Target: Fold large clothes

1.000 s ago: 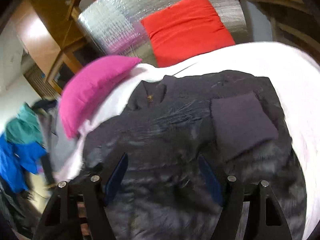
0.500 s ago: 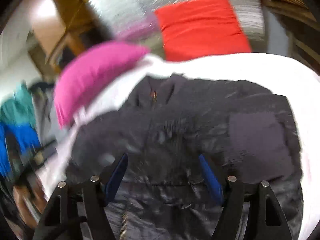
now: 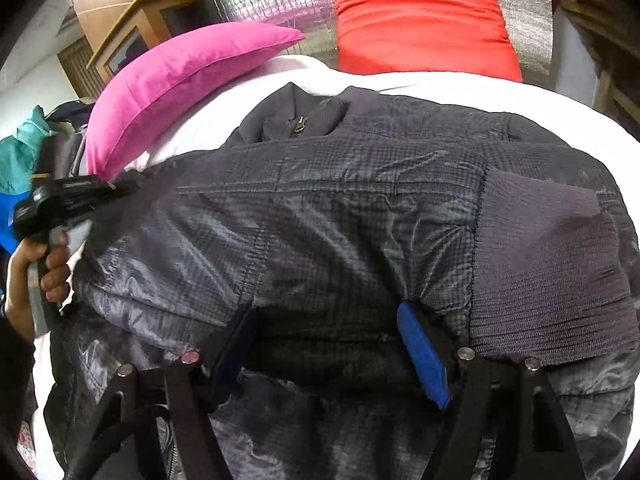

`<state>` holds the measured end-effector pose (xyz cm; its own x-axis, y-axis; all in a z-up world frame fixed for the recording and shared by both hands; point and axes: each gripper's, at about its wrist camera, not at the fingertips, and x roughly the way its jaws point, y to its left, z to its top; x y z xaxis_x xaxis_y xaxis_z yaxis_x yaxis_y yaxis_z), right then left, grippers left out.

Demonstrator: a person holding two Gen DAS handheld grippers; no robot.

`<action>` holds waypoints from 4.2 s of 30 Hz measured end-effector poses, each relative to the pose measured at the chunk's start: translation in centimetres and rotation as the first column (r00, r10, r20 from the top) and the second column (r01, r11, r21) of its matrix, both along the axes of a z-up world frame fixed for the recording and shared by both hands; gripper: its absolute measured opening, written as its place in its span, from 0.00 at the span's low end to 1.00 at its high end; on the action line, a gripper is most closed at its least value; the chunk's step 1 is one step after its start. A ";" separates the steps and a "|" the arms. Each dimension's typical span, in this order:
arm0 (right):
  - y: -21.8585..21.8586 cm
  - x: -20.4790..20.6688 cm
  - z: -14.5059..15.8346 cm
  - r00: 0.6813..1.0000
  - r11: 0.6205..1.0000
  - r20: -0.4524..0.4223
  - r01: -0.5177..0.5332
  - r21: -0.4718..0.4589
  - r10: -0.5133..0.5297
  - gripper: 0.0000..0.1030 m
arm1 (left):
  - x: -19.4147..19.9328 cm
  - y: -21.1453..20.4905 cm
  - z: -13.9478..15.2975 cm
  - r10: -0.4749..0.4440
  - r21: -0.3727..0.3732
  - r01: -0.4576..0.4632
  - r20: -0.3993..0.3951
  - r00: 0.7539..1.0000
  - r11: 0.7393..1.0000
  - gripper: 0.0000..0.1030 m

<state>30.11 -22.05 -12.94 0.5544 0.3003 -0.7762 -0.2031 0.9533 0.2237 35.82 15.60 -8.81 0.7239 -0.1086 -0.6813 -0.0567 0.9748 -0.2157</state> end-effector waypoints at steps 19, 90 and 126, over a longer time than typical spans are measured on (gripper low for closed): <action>-9.7 -2.5 7.6 0.982 0.950 0.128 0.094 0.298 -0.137 0.78 | -6.1 -16.6 2.9 -0.138 0.238 0.113 0.088 0.987 0.965 0.66; -16.4 -35.0 -0.5 0.952 0.888 -0.153 0.302 0.347 -0.264 0.78 | -39.2 0.1 -3.5 0.037 -0.038 -0.049 -0.277 0.960 0.998 0.70; -15.8 -37.8 2.2 0.967 0.893 -0.078 0.253 0.373 -0.242 0.08 | -41.9 0.2 -1.5 -0.012 -0.049 0.001 -0.210 0.978 0.999 0.08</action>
